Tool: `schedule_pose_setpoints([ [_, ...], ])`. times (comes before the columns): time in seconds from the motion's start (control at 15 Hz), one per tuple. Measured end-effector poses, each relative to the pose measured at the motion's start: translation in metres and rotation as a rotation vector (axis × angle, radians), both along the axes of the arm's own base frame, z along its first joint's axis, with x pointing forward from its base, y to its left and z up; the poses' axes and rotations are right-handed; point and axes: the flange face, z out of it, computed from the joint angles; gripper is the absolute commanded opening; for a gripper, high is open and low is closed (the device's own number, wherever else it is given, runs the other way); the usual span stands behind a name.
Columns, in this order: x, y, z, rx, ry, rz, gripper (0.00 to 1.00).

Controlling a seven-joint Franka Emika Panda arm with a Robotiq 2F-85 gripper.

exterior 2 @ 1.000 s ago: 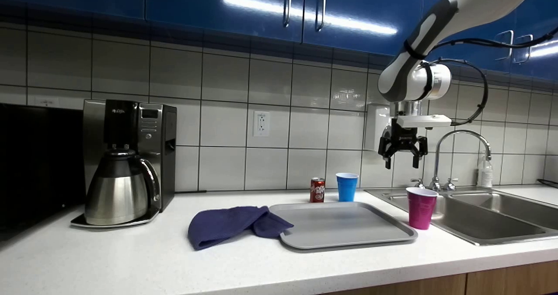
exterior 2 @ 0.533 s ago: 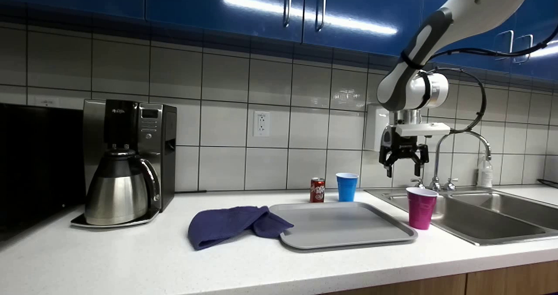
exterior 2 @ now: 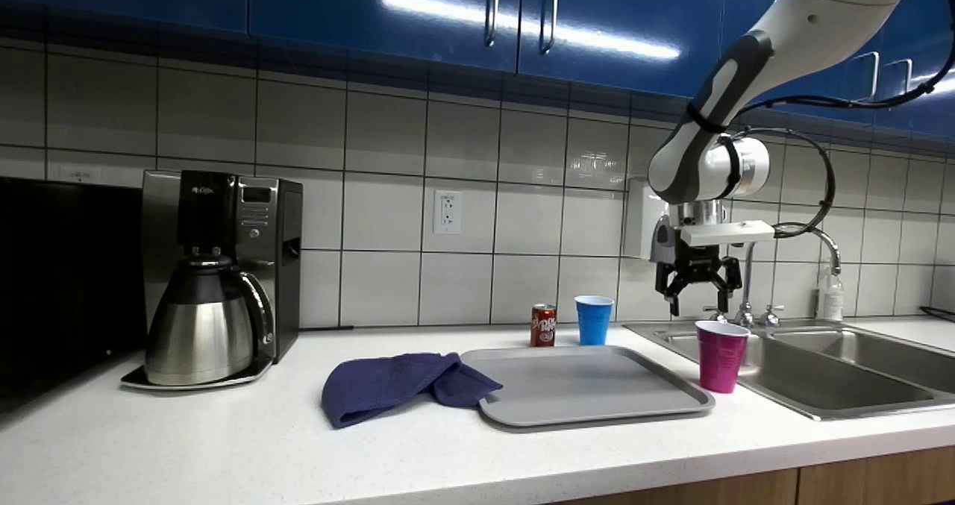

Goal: Put the plastic cups on the tray

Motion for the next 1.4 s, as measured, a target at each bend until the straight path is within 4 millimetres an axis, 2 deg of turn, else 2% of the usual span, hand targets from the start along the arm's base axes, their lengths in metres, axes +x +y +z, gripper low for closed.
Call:
schedule_pose_setpoints([
  [0.47,0.000,-0.004,-0.023,-0.002,0.029,-0.018,1.00],
  [1.13,0.011,-0.006,-0.053,-0.007,0.058,-0.017,1.00],
  [1.2,0.012,-0.006,-0.055,-0.008,0.060,-0.017,0.75],
  [1.27,0.013,-0.006,-0.056,-0.009,0.060,-0.017,0.72],
  [1.4,0.014,-0.007,-0.057,-0.009,0.061,-0.016,0.56],
])
